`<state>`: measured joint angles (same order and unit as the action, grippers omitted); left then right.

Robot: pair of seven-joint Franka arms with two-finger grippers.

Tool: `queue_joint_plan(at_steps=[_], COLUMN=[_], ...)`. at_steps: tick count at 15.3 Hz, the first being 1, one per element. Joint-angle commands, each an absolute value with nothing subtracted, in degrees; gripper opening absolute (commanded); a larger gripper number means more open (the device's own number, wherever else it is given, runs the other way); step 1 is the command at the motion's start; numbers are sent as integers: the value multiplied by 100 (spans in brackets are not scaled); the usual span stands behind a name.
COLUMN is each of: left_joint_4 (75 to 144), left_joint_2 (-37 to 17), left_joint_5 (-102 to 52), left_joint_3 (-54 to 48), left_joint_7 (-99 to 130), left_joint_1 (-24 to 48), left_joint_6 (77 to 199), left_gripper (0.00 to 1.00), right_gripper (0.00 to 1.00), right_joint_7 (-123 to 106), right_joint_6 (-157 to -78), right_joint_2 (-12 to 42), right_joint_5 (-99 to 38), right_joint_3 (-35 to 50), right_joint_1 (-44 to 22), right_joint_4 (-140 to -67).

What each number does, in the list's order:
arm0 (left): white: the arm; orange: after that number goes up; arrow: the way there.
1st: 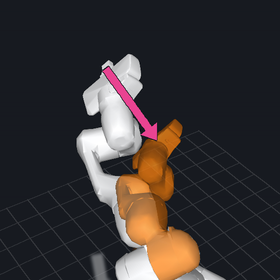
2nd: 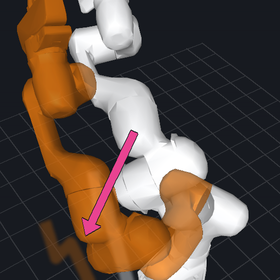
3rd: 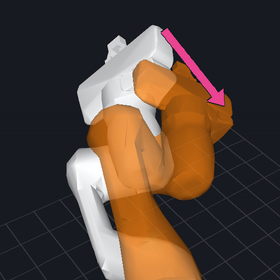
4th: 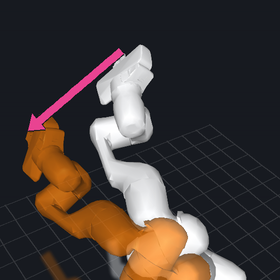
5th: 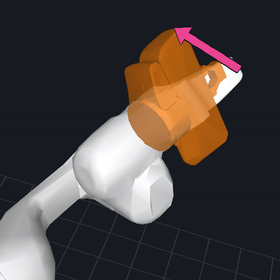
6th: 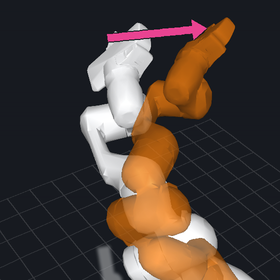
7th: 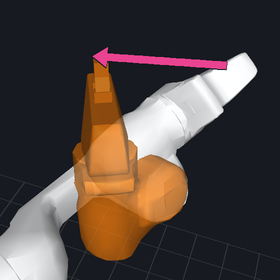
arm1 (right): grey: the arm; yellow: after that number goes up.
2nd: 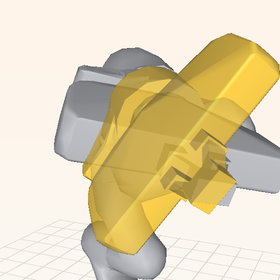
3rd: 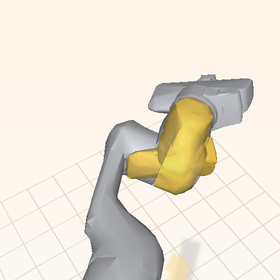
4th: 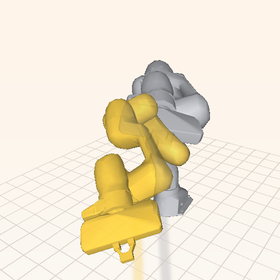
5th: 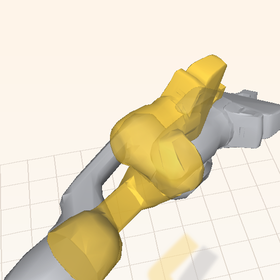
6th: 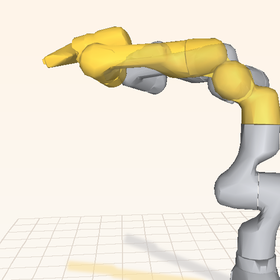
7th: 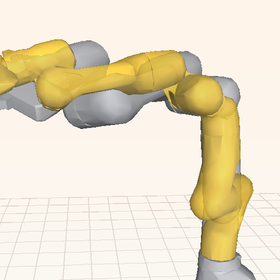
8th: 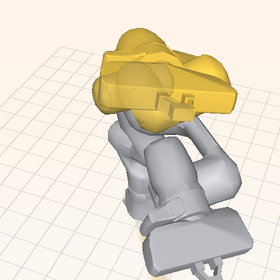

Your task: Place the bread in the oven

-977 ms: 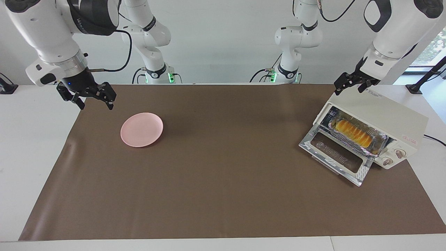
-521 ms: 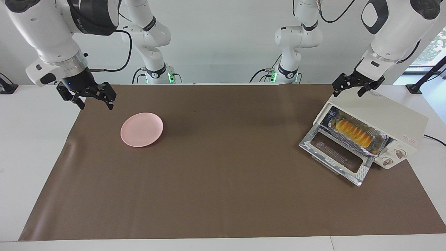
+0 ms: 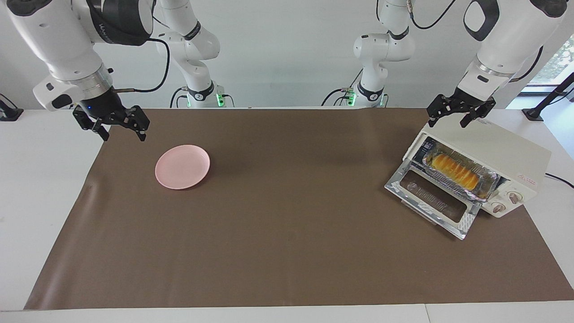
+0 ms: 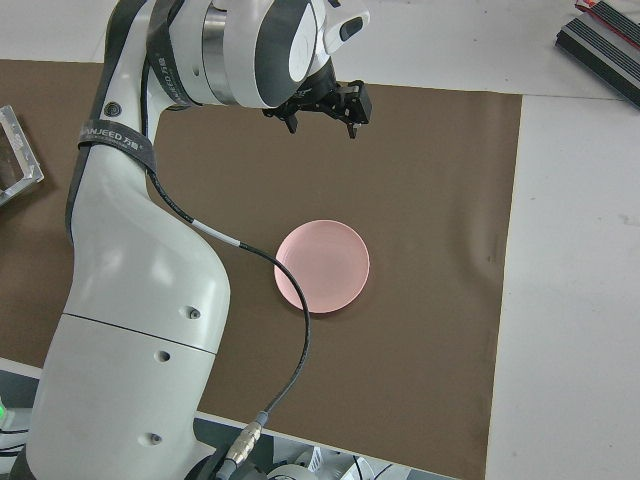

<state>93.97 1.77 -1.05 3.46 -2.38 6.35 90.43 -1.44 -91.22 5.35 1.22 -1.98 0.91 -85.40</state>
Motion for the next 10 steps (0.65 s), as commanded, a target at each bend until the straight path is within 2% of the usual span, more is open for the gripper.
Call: queue_joint_plan(at_steps=[1, 10], left_joint_4=[9272, 9176], left_joint_2=[88, 53], left_joint_5=[-44, -44], left_joint_3=[246, 246], left_joint_7=[-325, -325], left_joint_1=[519, 519], left_joint_6=[9018, 8965], left_gripper=[100, 100], right_gripper=[100, 100], right_joint_7=[-237, -237], right_joint_6=[-9079, -9079], right_joint_2=[457, 457], right_joint_5=[185, 185], right_joint_3=[-167, -167], right_joint_1=[105, 105], right_joint_4=[-8622, -8622])
